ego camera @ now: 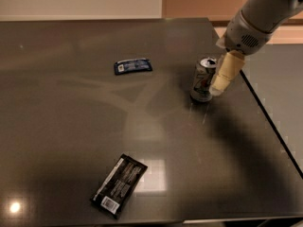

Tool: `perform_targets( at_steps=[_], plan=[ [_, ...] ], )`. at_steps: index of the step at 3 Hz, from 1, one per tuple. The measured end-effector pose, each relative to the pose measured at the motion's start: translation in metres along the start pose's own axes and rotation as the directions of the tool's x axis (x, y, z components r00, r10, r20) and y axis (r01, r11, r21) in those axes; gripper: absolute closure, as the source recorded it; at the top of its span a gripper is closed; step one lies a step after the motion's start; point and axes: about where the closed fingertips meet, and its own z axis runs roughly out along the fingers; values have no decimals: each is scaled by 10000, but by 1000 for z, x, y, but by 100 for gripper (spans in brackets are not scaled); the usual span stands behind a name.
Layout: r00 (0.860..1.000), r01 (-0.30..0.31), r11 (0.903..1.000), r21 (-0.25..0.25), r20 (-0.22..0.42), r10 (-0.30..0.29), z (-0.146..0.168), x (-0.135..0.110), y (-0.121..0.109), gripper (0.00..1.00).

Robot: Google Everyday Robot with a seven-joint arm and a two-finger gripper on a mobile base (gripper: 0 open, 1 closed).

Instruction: Move 7up can near rxbar chocolate

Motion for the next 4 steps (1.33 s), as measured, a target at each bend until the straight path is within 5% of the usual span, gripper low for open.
perform_targets(
  at_steps=[2, 4],
  plan=[
    [9988, 40, 9996, -280, 499, -26, 12, -10, -1, 0],
    [9976, -67, 9991, -415, 687, 95, 13, -7, -9, 41]
  ],
)
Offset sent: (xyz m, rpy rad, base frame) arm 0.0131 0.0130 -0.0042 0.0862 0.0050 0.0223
